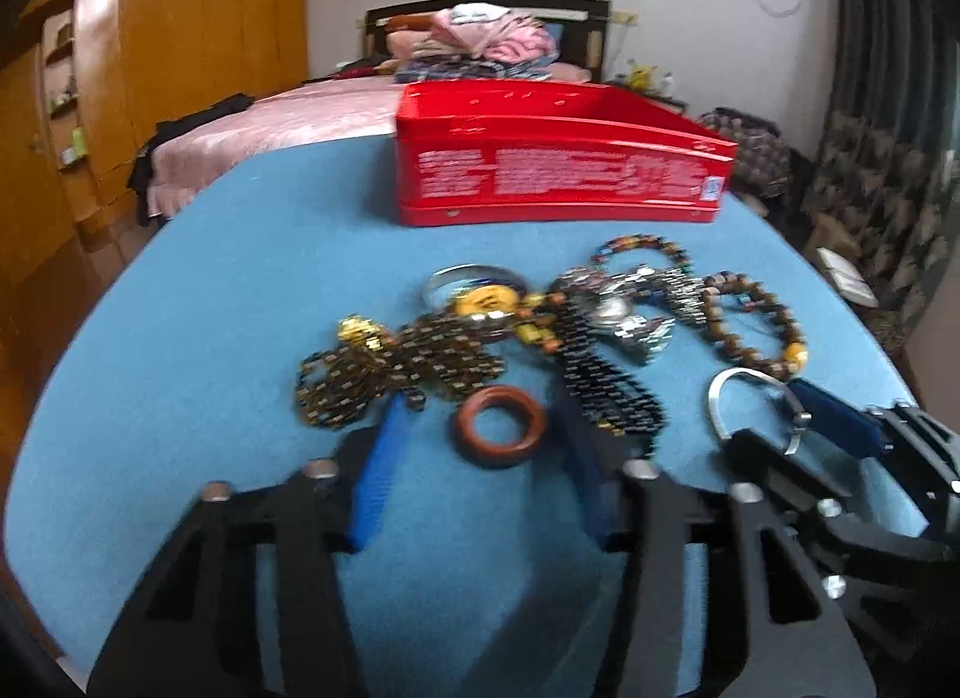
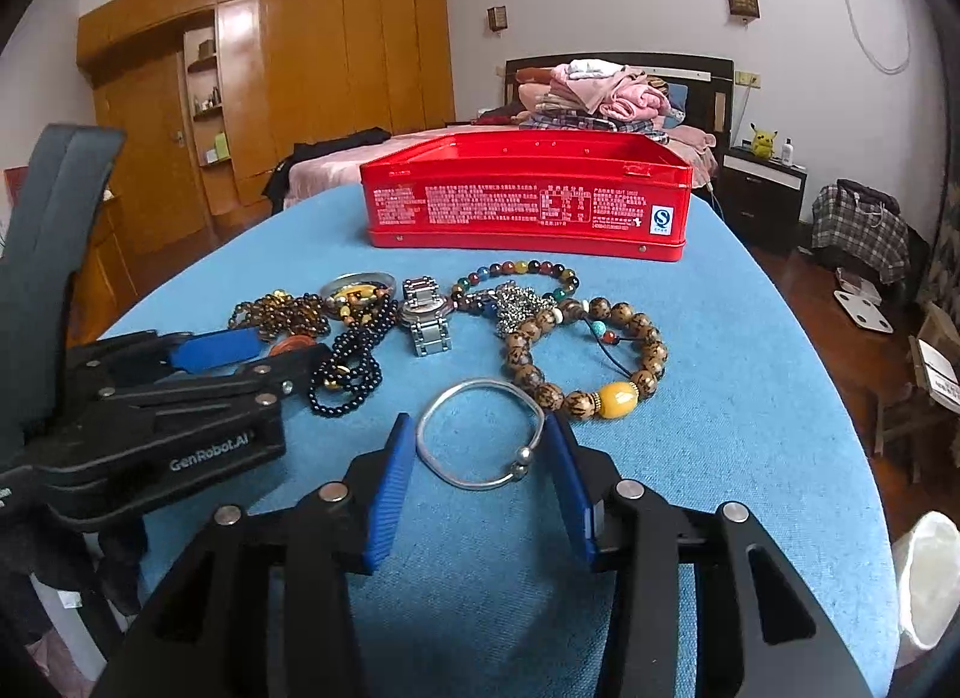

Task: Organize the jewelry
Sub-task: 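Lower the left gripper onto the brown wooden ring and close on it, then close the right gripper on the silver bangle while the left gripper holds the brown ring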

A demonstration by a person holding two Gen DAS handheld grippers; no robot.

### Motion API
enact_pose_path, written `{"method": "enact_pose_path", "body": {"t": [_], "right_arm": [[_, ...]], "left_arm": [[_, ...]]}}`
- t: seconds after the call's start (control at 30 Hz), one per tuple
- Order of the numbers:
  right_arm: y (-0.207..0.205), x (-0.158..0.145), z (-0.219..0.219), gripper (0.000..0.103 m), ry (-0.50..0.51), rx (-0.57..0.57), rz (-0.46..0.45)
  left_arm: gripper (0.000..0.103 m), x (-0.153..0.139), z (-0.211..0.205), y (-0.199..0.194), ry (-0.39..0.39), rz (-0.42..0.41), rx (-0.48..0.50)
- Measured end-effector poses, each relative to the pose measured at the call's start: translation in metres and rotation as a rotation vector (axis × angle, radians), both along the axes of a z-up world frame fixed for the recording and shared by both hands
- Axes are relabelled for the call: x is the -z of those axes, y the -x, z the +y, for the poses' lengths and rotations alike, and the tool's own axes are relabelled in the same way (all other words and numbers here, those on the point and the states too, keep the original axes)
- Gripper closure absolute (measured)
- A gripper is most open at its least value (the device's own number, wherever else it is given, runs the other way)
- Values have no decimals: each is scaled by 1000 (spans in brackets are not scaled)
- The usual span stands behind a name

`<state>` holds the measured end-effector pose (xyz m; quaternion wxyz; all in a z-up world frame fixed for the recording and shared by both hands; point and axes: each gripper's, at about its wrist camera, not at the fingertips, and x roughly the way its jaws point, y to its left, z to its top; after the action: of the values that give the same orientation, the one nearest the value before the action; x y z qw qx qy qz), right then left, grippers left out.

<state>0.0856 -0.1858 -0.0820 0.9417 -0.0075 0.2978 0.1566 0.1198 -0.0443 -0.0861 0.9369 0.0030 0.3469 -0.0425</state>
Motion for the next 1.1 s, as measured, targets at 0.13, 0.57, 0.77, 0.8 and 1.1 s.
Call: {"method": "enact_pose_path", "body": {"t": [0.13,0.57,0.77,0.8,1.1], "right_arm": [[0,2,1,58,8,3,-11],[8,-16,3,59,13,0,-42],[-4,-27,2,85,13,-4,5],[-7,-22,1,85,4,-18,39],[-4,-17,-6,45,-55,17,2]], "left_arm": [[74,1,-1,4,32,-21,25],[74,-20,20,27,75,-64,-7],[74,-29,21,18,85,-71,-6],[74,-28,21,17,86,-67,-3],[74,-20,24,17,101,-50,3]]}}
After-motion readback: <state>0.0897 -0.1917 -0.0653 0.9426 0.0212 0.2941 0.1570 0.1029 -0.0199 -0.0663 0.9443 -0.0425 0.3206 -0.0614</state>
